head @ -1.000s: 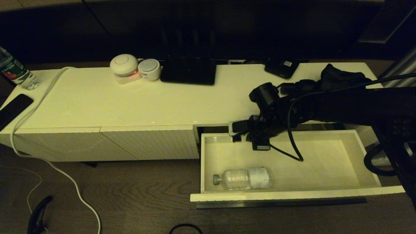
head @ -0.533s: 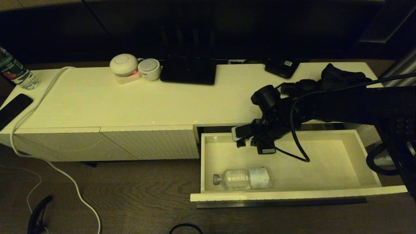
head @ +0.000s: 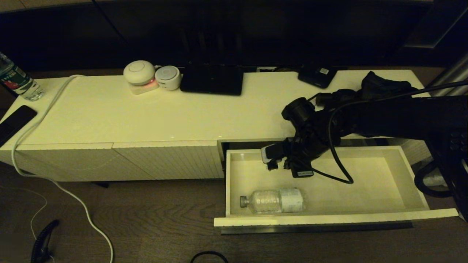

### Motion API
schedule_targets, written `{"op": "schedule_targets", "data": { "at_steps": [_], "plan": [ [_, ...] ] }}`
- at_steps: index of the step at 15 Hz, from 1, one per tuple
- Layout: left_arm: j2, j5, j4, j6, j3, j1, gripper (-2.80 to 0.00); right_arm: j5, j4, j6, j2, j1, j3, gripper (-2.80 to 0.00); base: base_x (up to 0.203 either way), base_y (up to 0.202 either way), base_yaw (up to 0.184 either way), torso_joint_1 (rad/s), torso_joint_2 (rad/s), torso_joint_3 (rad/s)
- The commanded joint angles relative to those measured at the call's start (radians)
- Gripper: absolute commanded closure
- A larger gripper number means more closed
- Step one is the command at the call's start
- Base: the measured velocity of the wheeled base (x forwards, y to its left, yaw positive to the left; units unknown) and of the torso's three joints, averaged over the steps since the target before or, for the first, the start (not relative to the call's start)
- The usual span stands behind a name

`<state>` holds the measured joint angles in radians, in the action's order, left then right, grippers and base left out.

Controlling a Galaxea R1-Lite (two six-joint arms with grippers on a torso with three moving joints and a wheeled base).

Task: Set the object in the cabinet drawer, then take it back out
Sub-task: Take the mineral water out of the drawer and put it on the table

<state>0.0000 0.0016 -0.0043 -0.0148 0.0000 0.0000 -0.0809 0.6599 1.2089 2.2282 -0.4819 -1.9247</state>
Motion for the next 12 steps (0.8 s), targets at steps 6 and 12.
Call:
{"op": "schedule_targets", "data": {
  "at_steps": [6, 12],
  "plan": [
    [-0.002, 0.000, 0.000, -0.001, 0.000, 0.000, 0.00, -0.002, 0.102, 0.058, -0.036, -0.001, 0.002, 0.00, 0.000, 0.000, 0.000, 0.000, 0.00, 0.000],
    [-0.002, 0.000, 0.000, -0.001, 0.000, 0.000, 0.00, 0.006, 0.117, 0.085, -0.021, -0.001, -0.008, 0.00, 0.000, 0.000, 0.000, 0.000, 0.00, 0.000]
  ]
}}
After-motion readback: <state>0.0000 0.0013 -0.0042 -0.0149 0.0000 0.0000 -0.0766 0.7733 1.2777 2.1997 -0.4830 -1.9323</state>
